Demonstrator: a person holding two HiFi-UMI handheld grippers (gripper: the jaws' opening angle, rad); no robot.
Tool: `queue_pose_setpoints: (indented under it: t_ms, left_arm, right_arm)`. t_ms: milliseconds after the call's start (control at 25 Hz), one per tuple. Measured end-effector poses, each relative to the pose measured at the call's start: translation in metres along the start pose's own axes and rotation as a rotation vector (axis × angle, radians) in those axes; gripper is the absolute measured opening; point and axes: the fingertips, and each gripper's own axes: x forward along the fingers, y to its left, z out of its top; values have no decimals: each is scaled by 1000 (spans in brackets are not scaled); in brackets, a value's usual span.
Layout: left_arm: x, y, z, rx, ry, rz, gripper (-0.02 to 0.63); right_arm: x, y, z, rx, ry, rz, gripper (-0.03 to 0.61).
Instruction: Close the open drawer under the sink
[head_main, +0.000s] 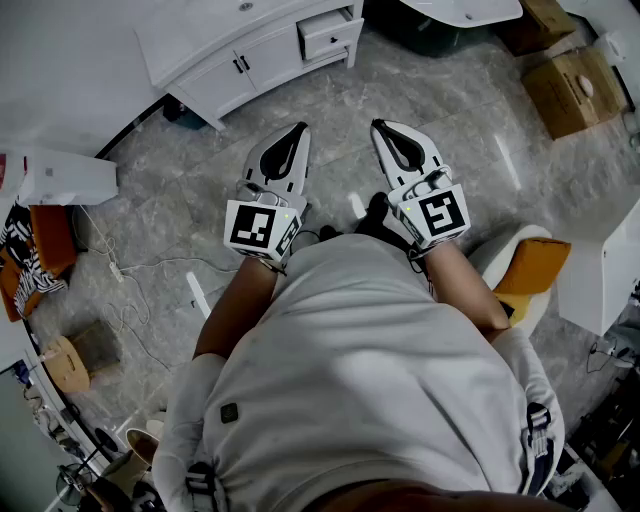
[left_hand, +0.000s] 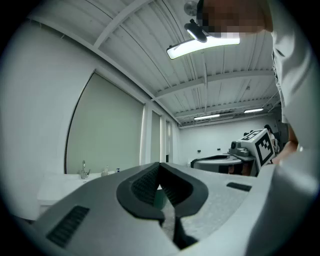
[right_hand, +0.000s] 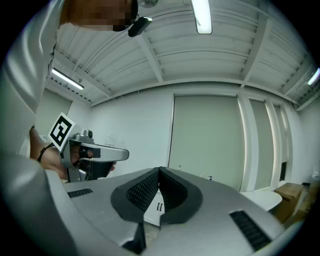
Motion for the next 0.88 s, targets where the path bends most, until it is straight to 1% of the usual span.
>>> queue_pose_setpoints:
  t_ms: [120,280,480,560,680,880]
  left_arm:
    - [0,4,0,-5,-1,5,9]
    - [-3,8,-3,-5,-4,13,9]
    - [2,16,-4,-20,-1,21,8]
    - [7,19,-5,-23,2,22,9]
    - [19,22,-8,-26,10,25,9]
    - [43,27,-15,-29,31,42,9]
  right_arm:
    - [2,0,-1,3,0,1,25]
    - [1,2,-10,23,59,-18,25]
    - [7,-6,1,19,-19,-34,25]
    - [12,-11,-2,23,-3,-31,25]
    - [20,-22,-3,25,-17,-24,25]
    - [32,-47,-14,44,-12,-10,25]
